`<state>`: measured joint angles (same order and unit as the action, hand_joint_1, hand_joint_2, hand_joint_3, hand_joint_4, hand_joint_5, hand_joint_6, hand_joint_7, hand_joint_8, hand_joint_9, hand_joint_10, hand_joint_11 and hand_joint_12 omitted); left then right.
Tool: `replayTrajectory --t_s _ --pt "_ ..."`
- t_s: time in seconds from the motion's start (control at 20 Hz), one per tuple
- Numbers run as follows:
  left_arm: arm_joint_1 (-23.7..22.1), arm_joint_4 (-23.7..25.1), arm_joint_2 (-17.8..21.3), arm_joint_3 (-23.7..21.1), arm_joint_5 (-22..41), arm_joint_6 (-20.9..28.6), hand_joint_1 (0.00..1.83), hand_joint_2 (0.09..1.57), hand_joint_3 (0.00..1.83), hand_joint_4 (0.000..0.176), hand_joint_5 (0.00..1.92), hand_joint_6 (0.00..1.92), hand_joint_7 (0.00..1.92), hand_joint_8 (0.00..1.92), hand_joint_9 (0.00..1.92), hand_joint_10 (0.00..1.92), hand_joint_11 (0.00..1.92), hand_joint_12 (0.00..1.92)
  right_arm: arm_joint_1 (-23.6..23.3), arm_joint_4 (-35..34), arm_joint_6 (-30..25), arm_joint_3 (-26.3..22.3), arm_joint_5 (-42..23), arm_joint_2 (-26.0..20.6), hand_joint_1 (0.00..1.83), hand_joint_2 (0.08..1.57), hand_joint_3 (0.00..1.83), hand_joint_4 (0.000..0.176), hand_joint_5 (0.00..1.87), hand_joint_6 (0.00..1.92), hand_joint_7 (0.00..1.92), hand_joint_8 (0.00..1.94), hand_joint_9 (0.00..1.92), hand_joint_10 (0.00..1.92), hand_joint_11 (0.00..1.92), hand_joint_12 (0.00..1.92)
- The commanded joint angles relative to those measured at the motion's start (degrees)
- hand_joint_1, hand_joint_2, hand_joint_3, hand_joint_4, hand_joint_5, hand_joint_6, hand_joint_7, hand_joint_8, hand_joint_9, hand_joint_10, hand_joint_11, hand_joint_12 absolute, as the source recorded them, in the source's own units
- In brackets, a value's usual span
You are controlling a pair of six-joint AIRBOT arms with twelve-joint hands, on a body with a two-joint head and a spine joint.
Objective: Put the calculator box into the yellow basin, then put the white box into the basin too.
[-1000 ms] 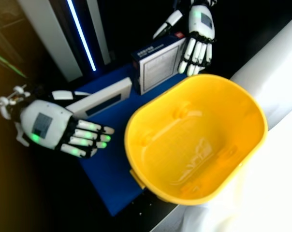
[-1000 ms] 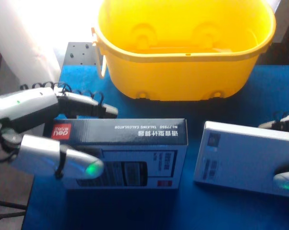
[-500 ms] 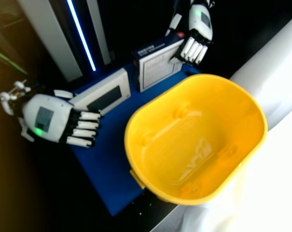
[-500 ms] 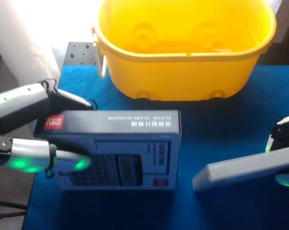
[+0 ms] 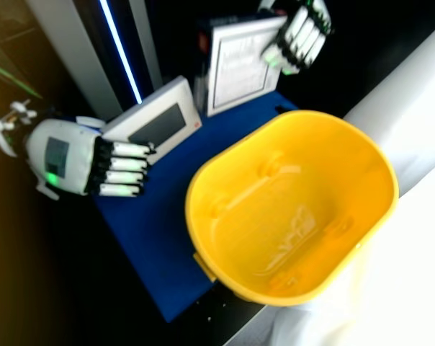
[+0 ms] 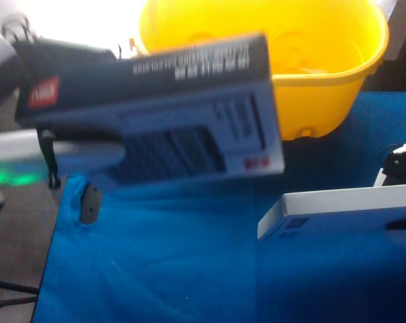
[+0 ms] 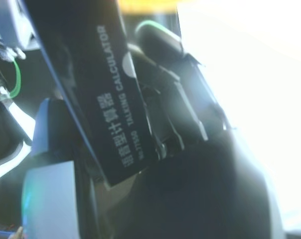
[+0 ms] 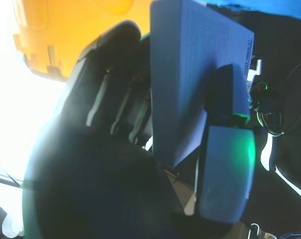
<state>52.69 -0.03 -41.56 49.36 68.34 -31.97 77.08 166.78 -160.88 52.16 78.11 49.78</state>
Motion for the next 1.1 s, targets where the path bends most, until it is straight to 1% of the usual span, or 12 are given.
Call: replayTrajectory --t_s 0.0,0.05,0.1,0.2,0.25,0.3,0.4,0.45,0.7,0.85,0.95,1.05 --pt "-1.48 -1.37 0.02 0.20 10.66 -0.13 1.35 1.18 0.00 0.000 0.70 1.19 0.94 1.10 0.79 1.43 0.73 1.49 -0.32 0.30 -0.90 -0.17 7.79 -0.01 1.23 1.14 0.00 0.000 0.95 0.94 0.95 1.21 0.83 1.17 0.66 1.62" --pt "-2.81 -1.38 -0.16 0.48 11.56 -0.76 1.35 1.21 0.00 0.000 0.64 1.26 0.90 1.19 0.75 1.48 0.70 1.51 -0.34 0.10 -0.90 -0.18 8.15 0.15 1.23 1.14 0.00 0.000 0.94 0.95 0.95 1.21 0.84 1.18 0.69 1.62" --pt "-4.28 -1.32 -0.61 0.90 12.38 -1.00 1.24 1.21 0.00 0.000 0.68 1.26 0.91 1.28 0.83 1.25 0.68 1.54 -0.35 -0.25 -0.89 -0.18 8.44 0.37 1.23 1.14 0.00 0.000 0.94 0.95 0.95 1.21 0.84 1.18 0.67 1.63" --pt "-7.31 -0.76 -1.49 1.81 13.62 -1.64 1.20 1.23 0.00 0.000 0.68 1.29 0.87 1.38 0.83 1.12 0.61 1.53 -0.37 -1.02 -0.89 -0.14 8.54 0.71 1.22 1.14 0.00 0.000 0.95 0.95 0.94 1.20 0.84 1.17 0.65 1.66" --pt "-9.42 -0.39 -2.33 2.70 14.00 -2.00 1.32 1.21 0.00 0.000 0.74 1.15 0.84 1.33 0.76 1.45 0.59 1.53 -0.37 -1.34 -0.89 -0.06 8.53 0.98 1.22 1.14 0.00 0.000 0.96 0.94 0.93 1.20 0.83 1.18 0.64 1.67" --pt "-10.70 -0.20 -2.84 3.37 13.99 -2.02 1.33 1.23 0.00 0.000 0.77 1.10 0.77 1.47 0.67 1.59 0.50 1.61 -0.37 -1.52 -0.89 0.08 8.53 1.22 1.22 1.14 0.00 0.000 0.97 0.93 0.91 1.25 0.81 1.23 0.65 1.70" --pt "-15.34 0.24 -5.12 6.28 11.01 -2.03 1.19 1.26 0.01 0.000 0.75 1.16 0.70 1.66 0.57 1.52 0.46 1.64 -0.37 -1.92 -0.89 0.72 8.50 2.04 1.22 1.14 0.00 0.000 1.00 0.90 0.90 1.24 0.82 1.25 0.69 1.70" --pt "-18.04 0.96 -6.54 7.95 8.26 -2.02 1.31 1.25 0.00 0.000 0.80 1.08 0.70 1.57 0.62 1.61 0.49 1.58 -0.37 -2.04 -0.89 0.97 8.49 2.30 1.23 1.13 0.00 0.000 1.00 0.89 0.93 1.20 0.85 1.21 0.70 1.67" --pt "-32.27 7.10 -13.68 15.88 -8.09 -1.60 1.34 1.21 0.00 0.000 0.81 1.20 0.69 1.37 0.76 1.44 0.66 1.35 -0.45 -2.13 -0.89 1.79 8.35 3.27 1.36 1.15 0.00 0.000 0.93 0.91 0.88 1.21 0.81 1.43 0.69 1.75" --pt "-36.63 8.58 -17.76 20.39 -15.63 -1.63 1.35 1.17 0.00 0.000 0.88 1.10 0.79 1.20 0.81 1.38 0.72 1.34 -0.96 -1.94 -0.89 2.22 7.86 3.87 1.37 1.15 0.00 0.000 0.91 0.93 0.90 1.17 0.81 1.45 0.69 1.74" --pt "-38.48 8.69 -21.08 24.39 -21.27 -1.64 1.36 1.14 0.00 0.000 0.87 1.09 0.90 1.08 0.88 1.31 0.74 1.36 -1.75 -1.21 -0.89 2.46 7.28 4.06 1.24 1.13 0.00 0.000 0.97 0.88 0.97 1.20 0.92 1.28 0.79 1.70" --pt "-38.99 8.15 -24.04 28.17 -26.08 -1.64 1.36 1.15 0.00 0.000 0.87 1.13 0.89 1.07 0.82 1.35 0.61 1.45 -2.31 -0.64 -0.89 2.58 6.90 4.19 1.24 1.12 0.00 0.000 0.99 0.88 0.97 1.18 0.95 1.22 0.82 1.66"
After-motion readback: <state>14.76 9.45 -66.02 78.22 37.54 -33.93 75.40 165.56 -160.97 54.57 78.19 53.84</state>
